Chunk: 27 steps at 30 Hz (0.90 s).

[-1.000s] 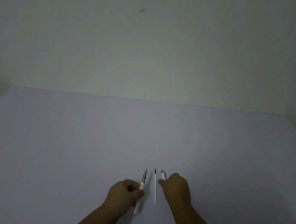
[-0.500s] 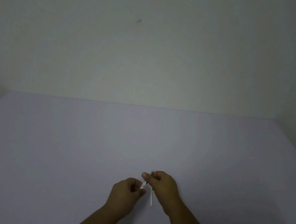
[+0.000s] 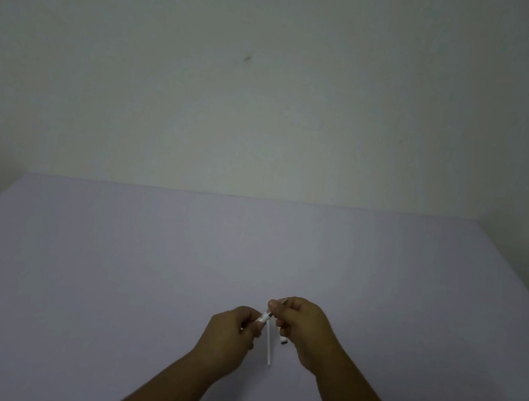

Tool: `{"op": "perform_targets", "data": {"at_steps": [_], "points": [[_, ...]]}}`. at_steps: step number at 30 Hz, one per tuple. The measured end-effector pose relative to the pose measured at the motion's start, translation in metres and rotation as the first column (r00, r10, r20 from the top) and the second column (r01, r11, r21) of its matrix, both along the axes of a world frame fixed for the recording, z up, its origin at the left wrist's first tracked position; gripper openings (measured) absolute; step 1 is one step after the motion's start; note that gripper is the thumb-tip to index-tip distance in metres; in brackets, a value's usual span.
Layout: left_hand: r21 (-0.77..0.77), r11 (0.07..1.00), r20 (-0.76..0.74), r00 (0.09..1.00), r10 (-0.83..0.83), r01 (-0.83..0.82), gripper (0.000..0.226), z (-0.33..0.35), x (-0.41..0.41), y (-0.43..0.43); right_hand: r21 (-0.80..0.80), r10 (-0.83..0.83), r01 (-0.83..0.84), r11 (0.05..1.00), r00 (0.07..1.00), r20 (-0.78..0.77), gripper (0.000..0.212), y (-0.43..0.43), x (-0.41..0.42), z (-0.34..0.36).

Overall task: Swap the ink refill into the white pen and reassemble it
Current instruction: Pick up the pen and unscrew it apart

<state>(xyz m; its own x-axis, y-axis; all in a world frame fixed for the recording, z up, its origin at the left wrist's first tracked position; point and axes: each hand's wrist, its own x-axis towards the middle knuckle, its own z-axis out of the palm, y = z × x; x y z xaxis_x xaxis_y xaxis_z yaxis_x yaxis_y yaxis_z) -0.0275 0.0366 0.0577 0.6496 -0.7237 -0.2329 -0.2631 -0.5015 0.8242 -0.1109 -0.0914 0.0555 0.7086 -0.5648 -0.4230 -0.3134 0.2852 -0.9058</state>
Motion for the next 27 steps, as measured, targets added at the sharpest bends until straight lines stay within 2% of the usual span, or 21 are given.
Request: {"op": "perform_targets", "data": {"at_steps": [1, 3, 5, 8, 10, 12, 13, 16, 19, 22, 23, 25, 27], "points": [[0.008, 1.000, 0.040, 0.999, -0.002, 0.002, 0.015, 0.002, 0.000, 0.000, 0.028, 0.001, -0.002, 1.000, 0.999, 0.035, 0.005, -0.001, 0.000, 0.001], [0.006, 1.000, 0.090, 0.996, 0.004, -0.004, 0.017, 0.005, 0.000, 0.000, 0.102, -0.014, 0.002, 0.995, 0.994, 0.110, 0.014, -0.003, 0.000, 0.002], [-0.009, 1.000, 0.107, 0.994, 0.004, -0.003, 0.016, 0.009, 0.000, 0.001, 0.128, -0.039, 0.025, 0.991, 0.994, 0.104, 0.013, -0.002, 0.000, 0.005], [-0.001, 1.000, 0.148, 0.989, -0.018, 0.019, 0.018, 0.013, 0.000, 0.001, 0.069, -0.047, 0.044, 0.997, 0.998, 0.042, 0.014, -0.001, 0.002, 0.006], [0.005, 1.000, 0.171, 0.985, -0.019, 0.018, 0.020, 0.015, 0.000, 0.002, 0.104, -0.054, 0.044, 0.994, 0.994, 0.095, 0.005, -0.001, 0.004, 0.008], [0.000, 1.000, 0.183, 0.983, -0.008, 0.008, 0.021, 0.018, 0.002, 0.002, 0.167, -0.065, 0.039, 0.985, 0.986, 0.153, 0.008, -0.003, 0.005, 0.008], [-0.004, 1.000, 0.189, 0.982, -0.003, 0.004, 0.020, 0.018, 0.002, 0.001, 0.179, -0.069, 0.043, 0.983, 0.987, 0.143, 0.007, -0.002, 0.005, 0.011], [-0.005, 1.000, 0.196, 0.980, -0.004, 0.005, 0.018, 0.021, 0.003, 0.000, 0.095, -0.060, 0.056, 0.994, 0.998, 0.032, 0.025, -0.001, 0.008, 0.009], [0.011, 1.000, 0.219, 0.976, -0.014, 0.012, 0.019, 0.024, 0.003, -0.003, 0.115, -0.064, 0.053, 0.992, 0.994, 0.094, 0.005, -0.001, 0.009, 0.012], [0.004, 1.000, 0.229, 0.973, -0.004, 0.003, 0.019, 0.026, 0.004, -0.005, 0.183, -0.091, 0.064, 0.981, 0.986, 0.142, 0.008, -0.005, 0.010, 0.016], [0.003, 1.000, 0.228, 0.974, -0.003, 0.003, 0.019, 0.027, 0.004, -0.006, 0.182, -0.106, 0.084, 0.980, 0.988, 0.115, 0.004, -0.004, 0.010, 0.018], [0.005, 1.000, 0.222, 0.975, -0.005, 0.004, 0.018, 0.027, 0.004, -0.007, 0.120, -0.110, 0.102, 0.988, 0.992, 0.057, 0.012, -0.004, 0.010, 0.017], [0.010, 1.000, 0.221, 0.975, -0.001, -0.001, 0.018, 0.027, 0.004, -0.007, 0.117, -0.112, 0.102, 0.988, 0.990, 0.084, 0.007, -0.003, 0.010, 0.018]]}}
